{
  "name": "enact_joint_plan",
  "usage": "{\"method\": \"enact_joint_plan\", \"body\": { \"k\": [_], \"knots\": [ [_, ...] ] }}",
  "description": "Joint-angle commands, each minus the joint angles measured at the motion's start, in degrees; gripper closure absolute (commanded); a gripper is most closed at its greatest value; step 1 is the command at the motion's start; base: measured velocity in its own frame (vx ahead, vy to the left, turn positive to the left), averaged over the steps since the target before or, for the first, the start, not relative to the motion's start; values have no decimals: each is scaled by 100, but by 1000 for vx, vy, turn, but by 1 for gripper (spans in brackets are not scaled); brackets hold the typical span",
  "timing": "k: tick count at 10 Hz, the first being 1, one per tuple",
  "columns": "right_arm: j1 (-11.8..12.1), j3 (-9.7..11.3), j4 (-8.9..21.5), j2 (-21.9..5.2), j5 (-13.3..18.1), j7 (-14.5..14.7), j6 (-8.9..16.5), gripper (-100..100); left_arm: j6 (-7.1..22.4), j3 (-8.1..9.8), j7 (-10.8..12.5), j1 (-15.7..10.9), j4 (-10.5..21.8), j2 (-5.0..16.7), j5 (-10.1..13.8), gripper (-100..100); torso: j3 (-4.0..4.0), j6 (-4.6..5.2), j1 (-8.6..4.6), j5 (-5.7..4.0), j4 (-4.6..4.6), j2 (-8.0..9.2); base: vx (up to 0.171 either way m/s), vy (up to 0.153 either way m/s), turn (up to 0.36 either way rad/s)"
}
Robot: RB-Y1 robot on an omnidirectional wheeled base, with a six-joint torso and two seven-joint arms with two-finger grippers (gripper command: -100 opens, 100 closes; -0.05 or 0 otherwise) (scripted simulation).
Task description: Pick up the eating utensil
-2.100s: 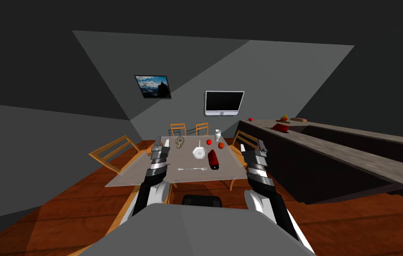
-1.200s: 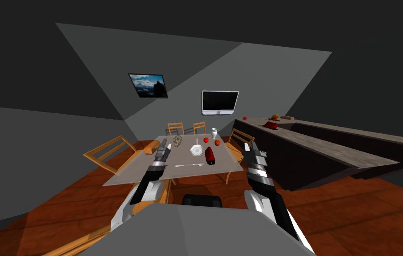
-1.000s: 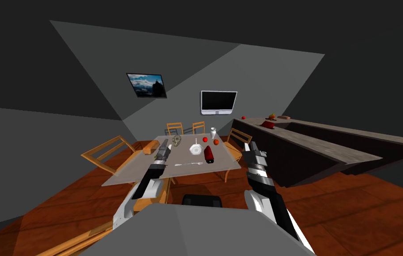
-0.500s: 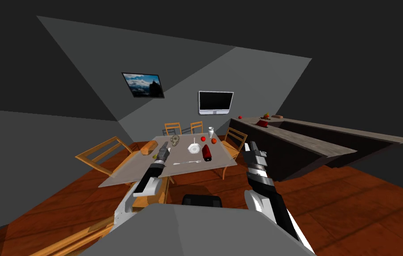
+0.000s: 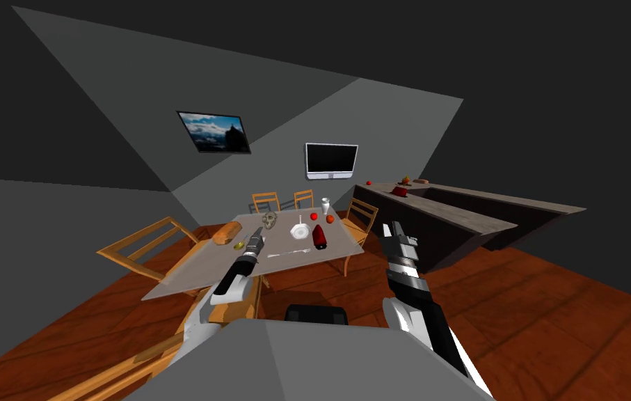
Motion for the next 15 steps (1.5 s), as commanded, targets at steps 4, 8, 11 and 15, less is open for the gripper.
{"method": "enact_joint_plan", "body": {
  "k": [4, 8, 11, 15],
  "knots": [
    [1, -1, 0, 0, 0, 0, 0, 0, 667, 194, 40, -297, 694, 81, 174, -100, -1, -3, 5, 0, 0, -3, -43, -19, -88],
    [1, -1, 0, 0, 0, 0, 0, 0, 1194, 337, 94, -542, 1289, 174, 314, -100, -5, -3, 5, 1, -2, -10, -29, -16, -109],
    [1, 0, 0, 0, 0, 0, 0, 0, 1482, 402, 127, -665, 1594, 222, 381, -100, -5, -1, 7, 1, -2, -10, -24, -8, -93],
    [1, -1, 0, -1, 0, 0, 0, 0, 1967, 518, 203, -907, 2213, 319, 508, -100, -8, -1, 11, 2, -2, -15, -14, -2, -116]
  ]
}}
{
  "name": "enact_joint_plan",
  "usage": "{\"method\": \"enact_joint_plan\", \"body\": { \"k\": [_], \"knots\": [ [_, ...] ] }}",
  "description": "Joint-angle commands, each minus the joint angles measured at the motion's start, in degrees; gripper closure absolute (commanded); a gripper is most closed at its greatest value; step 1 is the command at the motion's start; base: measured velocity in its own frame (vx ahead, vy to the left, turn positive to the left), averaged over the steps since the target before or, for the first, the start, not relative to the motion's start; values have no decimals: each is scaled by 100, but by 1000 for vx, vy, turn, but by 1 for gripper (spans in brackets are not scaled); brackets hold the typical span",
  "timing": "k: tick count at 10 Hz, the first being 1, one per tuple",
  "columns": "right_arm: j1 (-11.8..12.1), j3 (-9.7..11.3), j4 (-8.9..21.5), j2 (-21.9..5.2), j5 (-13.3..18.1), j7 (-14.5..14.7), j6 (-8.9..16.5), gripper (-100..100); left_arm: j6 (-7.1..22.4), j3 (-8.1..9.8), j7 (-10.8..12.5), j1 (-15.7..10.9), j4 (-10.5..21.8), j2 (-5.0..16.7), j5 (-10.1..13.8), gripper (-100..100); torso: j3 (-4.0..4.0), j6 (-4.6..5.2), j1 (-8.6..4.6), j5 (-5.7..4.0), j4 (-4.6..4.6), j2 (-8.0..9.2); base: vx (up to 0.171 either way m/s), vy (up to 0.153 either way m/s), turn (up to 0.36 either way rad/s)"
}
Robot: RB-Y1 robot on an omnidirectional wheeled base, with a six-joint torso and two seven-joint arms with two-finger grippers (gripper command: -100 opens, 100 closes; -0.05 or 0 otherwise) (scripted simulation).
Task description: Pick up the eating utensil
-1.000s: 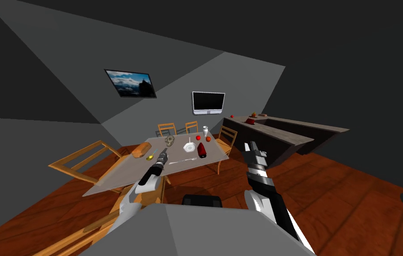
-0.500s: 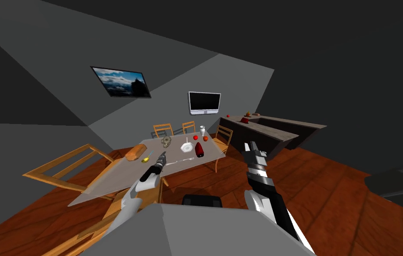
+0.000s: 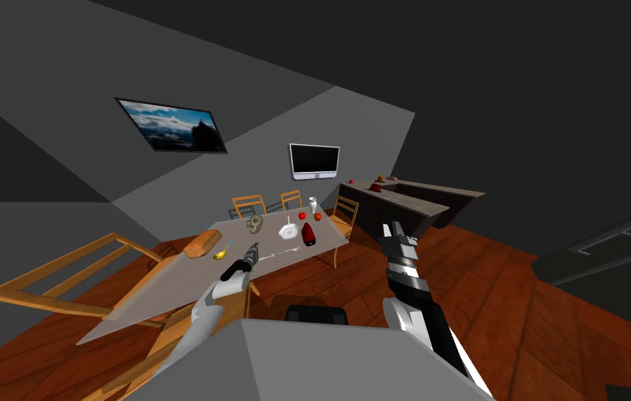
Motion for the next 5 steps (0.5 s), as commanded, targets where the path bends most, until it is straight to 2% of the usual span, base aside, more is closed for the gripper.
{"method": "enact_joint_plan", "body": {
  "k": [1, 2, 3, 4, 5],
  "knots": [
    [0, 0, 0, 0, 0, 0, 0, 0, 242, 48, 49, -87, 286, 52, 75, -100, 0, 0, 0, 0, 0, 0, -3, 4, -181],
    [-1, 0, 0, 0, 0, 0, 0, 0, 242, 48, 49, -87, 379, 52, 75, -100, -1, 3, 1, 0, 0, -1, -1, 8, -100],
    [0, 0, 0, 0, 0, 0, 0, 0, 469, 93, 96, -203, 565, 104, 131, -100, -1, -1, 3, 0, 0, -2, 0, 7, -144],
    [0, 0, 0, 0, 0, 0, 0, 0, 469, 93, 96, -203, 690, 104, 131, -100, -2, 3, 3, 1, 0, -4, 3, 11, -105],
    [0, 0, 0, 0, 0, 0, 0, 0, 684, 133, 146, -318, 881, 159, 184, -100, -2, -1, 3, 1, -1, -3, 7, 14, -164]
  ]
}}
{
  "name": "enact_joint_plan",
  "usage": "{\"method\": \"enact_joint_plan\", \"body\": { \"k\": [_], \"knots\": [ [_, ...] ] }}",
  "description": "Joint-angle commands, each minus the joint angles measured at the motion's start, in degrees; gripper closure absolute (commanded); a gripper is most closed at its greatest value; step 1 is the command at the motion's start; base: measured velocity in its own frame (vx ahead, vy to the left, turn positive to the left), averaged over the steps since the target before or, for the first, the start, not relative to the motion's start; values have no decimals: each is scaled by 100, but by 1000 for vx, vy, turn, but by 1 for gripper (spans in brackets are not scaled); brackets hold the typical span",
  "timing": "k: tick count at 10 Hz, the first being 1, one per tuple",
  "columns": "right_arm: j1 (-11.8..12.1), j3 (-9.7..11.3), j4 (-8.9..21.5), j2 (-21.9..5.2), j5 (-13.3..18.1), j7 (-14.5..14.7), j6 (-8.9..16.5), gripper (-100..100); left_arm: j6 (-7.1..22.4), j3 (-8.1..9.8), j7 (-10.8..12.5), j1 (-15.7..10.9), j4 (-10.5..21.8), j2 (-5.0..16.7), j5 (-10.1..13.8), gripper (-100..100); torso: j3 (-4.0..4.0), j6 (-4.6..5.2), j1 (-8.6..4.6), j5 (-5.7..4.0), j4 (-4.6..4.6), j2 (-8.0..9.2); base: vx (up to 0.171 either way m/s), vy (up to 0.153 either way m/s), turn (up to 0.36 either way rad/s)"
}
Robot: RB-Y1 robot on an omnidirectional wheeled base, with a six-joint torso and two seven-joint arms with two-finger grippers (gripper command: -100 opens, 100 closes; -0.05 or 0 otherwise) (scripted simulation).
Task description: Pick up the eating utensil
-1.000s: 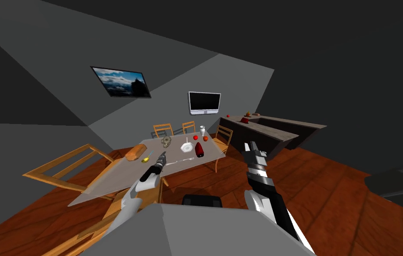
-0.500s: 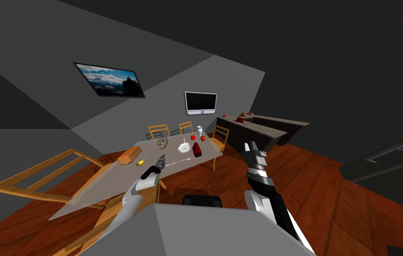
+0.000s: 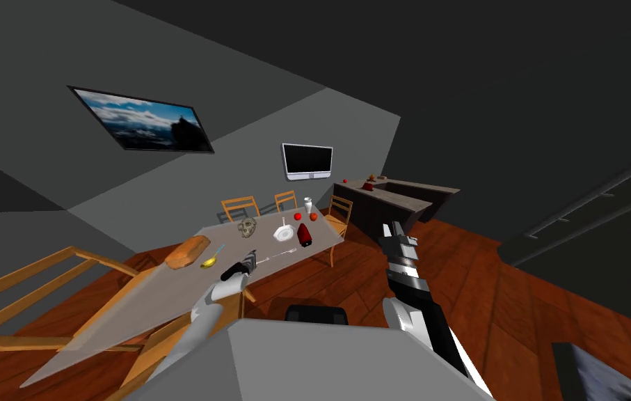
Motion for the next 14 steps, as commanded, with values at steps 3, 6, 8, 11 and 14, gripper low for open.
{"method": "enact_joint_plan", "body": {
  "k": [3, 6, 8, 11, 14],
  "knots": [
    [0, 0, 0, 0, 0, 0, 0, 0, 397, 70, 87, -186, 502, 97, 73, -100, -1, 0, 3, 1, 0, -1, 8, 20, -122],
    [1, -1, 0, 0, 0, 0, 0, 0, 793, 126, 195, -398, 1010, 221, 162, -100, -2, -4, 3, 1, -1, -4, 17, 24, -131],
    [1, -1, 0, 0, 0, 0, 0, 0, 978, 148, 251, -499, 1382, 282, 202, -100, -3, -5, 5, 1, -2, -5, 20, 33, -134],
    [1, -1, 0, 0, 0, 0, 0, 0, 1318, 181, 362, -687, 1851, 396, 273, -100, -5, -7, 11, 2, -2, -8, 26, 44, -174],
    [1, -1, 0, 0, 0, 0, 0, 0, 1472, 193, 417, -773, 2208, 448, 304, -100, -5, -3, 9, 2, -2, -8, 19, 38, -107]
  ]
}}
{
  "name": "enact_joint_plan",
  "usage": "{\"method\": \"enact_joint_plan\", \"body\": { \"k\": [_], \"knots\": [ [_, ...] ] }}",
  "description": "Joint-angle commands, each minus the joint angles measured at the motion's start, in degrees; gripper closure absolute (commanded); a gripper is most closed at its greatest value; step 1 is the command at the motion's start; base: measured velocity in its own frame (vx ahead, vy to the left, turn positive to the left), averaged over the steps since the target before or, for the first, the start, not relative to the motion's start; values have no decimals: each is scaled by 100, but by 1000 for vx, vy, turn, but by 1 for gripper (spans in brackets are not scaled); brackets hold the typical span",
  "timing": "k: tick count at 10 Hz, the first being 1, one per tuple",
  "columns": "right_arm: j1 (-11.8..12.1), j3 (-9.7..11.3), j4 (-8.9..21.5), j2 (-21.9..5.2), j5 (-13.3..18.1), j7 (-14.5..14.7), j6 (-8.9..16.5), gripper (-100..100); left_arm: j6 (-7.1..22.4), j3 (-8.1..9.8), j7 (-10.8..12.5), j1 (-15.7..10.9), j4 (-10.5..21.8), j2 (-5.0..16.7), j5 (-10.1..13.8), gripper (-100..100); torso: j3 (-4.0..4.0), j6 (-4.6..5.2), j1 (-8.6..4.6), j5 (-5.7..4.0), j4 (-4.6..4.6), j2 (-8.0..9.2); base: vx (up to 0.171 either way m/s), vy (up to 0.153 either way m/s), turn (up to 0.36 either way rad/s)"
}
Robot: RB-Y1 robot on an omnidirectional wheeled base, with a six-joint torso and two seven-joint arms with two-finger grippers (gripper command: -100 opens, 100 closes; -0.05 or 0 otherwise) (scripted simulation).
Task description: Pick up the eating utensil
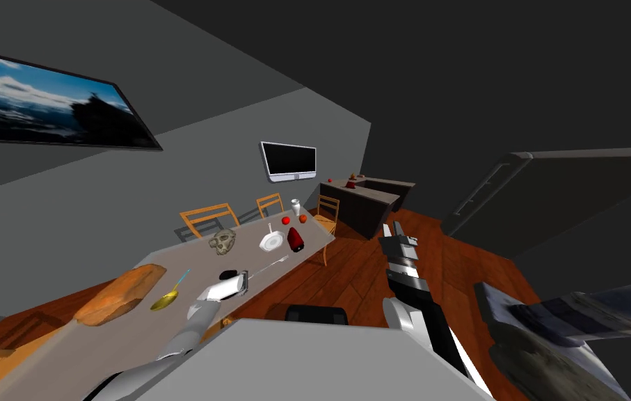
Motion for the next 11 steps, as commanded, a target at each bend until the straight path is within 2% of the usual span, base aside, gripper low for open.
{"method": "enact_joint_plan", "body": {
  "k": [1, 7, 8, 11],
  "knots": [
    [0, 0, 0, 0, 0, 0, 0, 0, 168, 10, 46, -106, 286, 76, 55, -100, 0, 0, 0, 0, 0, 0, 24, 37, -148],
    [0, 0, 0, 0, 0, 0, 0, 0, 687, 15, 273, -405, 1263, 332, 149, -100, -4, 2, 12, 2, -1, -8, 29, 62, -164],
    [0, 0, 0, 0, 0, 0, 0, 0, 687, 15, 273, -405, 1263, 332, 149, -100, -4, 1, 11, 2, -1, -6, 22, 47, -38],
    [0, 0, 0, 0, 0, 0, 0, 0, 870, 6, 366, -515, 1621, 491, 178, -100, -2, 1, 1, 0, 0, -3, 20, 44, -109]
  ]
}}
